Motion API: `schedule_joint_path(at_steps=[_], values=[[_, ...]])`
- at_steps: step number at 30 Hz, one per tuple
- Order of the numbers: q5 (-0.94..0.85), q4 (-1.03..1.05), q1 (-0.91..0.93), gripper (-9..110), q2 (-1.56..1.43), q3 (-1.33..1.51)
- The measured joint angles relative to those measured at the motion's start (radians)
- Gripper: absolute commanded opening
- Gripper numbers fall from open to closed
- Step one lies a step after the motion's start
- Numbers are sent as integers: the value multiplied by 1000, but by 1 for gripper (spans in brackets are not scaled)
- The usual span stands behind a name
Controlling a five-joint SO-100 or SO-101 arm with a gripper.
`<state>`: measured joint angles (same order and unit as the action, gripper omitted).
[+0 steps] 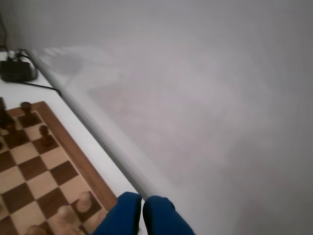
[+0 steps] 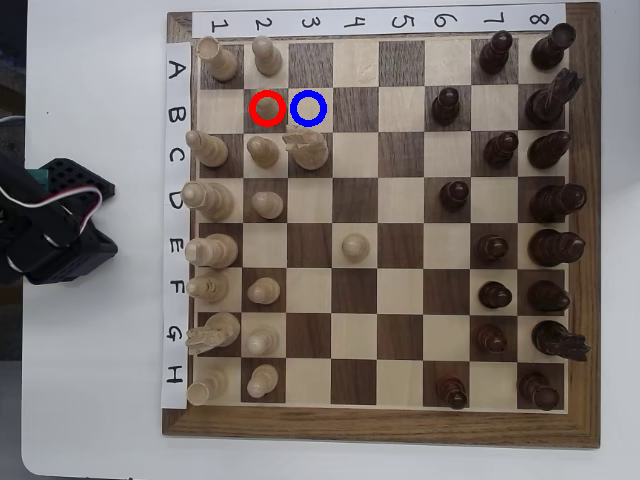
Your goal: Move the piece to destination
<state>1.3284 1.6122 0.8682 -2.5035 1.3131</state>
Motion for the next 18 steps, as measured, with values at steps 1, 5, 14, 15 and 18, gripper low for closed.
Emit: schedule_joint_path(at_steps=[1, 5, 14, 15, 18], values=[[25, 9, -35, 0, 0, -11], [89, 40, -187, 0, 0, -37], [233, 72, -485, 0, 0, 6], [258, 74, -522, 0, 0, 18], [313, 74, -637, 0, 0, 67]])
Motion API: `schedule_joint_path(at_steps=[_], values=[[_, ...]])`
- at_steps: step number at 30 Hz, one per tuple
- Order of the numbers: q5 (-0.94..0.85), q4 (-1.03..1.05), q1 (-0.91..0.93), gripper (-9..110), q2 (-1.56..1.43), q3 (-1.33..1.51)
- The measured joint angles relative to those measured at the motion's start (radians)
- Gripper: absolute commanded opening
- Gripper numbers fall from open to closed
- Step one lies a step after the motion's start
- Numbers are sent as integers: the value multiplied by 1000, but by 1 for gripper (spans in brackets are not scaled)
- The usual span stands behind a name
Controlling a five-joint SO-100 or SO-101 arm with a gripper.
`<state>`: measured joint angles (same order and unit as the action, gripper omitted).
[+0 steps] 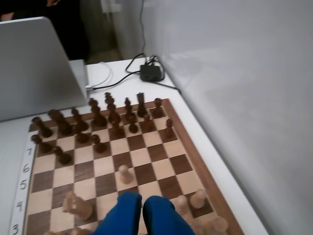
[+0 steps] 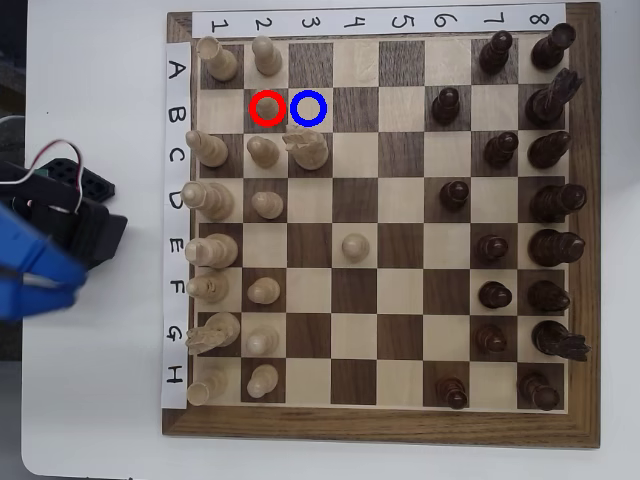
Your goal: Move the piece to destination
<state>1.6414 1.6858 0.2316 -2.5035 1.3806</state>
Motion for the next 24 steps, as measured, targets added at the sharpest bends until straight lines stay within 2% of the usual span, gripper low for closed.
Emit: schedule_joint_path(at_steps=[12, 24], values=[[97, 0, -387, 0, 92, 221], [112, 0, -603, 1, 161, 422]])
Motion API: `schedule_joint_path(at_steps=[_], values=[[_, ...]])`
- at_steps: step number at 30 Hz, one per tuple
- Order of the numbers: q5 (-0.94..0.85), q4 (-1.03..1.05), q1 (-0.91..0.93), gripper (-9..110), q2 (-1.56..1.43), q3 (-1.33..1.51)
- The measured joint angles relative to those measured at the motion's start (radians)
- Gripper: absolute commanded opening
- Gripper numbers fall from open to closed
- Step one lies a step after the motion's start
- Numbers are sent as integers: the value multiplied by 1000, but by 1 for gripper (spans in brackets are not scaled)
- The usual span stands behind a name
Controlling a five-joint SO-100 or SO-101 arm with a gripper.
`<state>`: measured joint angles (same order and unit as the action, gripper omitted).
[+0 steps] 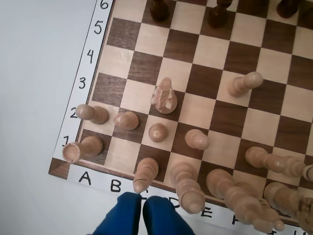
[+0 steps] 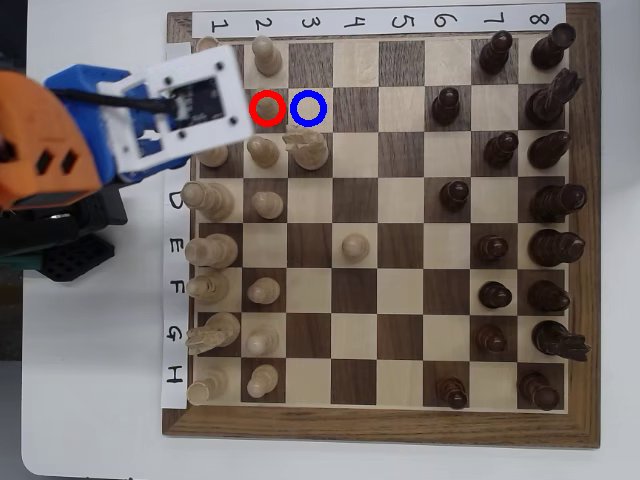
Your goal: Move the piece to destination
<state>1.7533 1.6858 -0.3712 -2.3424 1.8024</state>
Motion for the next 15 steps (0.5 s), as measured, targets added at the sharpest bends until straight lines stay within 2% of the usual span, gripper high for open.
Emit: schedule_joint_path(at_steps=[15], values=[[0, -6, -135, 1, 106, 69]])
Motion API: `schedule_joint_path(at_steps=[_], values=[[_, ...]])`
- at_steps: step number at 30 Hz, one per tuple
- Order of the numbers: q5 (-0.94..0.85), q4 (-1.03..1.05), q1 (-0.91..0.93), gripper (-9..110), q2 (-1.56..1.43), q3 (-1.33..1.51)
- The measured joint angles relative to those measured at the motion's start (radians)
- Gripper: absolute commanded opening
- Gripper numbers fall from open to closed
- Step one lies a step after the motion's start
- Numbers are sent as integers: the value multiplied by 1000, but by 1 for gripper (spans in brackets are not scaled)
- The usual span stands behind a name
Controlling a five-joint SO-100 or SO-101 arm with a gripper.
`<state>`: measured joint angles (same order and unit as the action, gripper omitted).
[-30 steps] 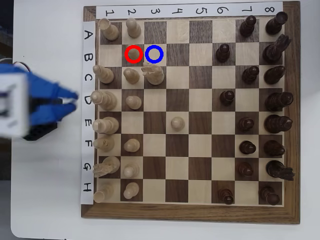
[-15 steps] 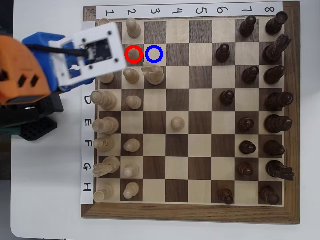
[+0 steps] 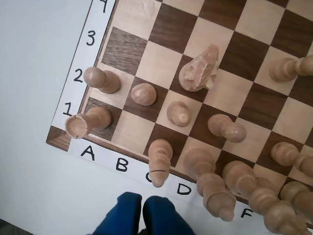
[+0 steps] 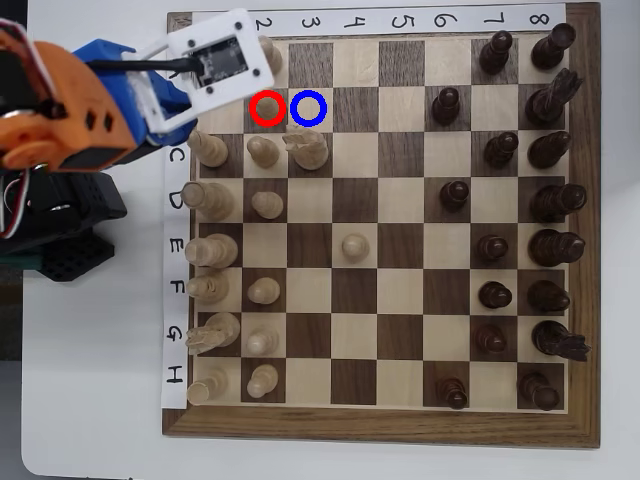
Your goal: Move the piece to destination
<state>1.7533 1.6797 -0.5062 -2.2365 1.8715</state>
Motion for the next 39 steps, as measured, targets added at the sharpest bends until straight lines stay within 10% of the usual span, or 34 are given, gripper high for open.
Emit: schedule_joint_path(at_steps=[39], values=[[0, -287, 5, 11, 258, 71]])
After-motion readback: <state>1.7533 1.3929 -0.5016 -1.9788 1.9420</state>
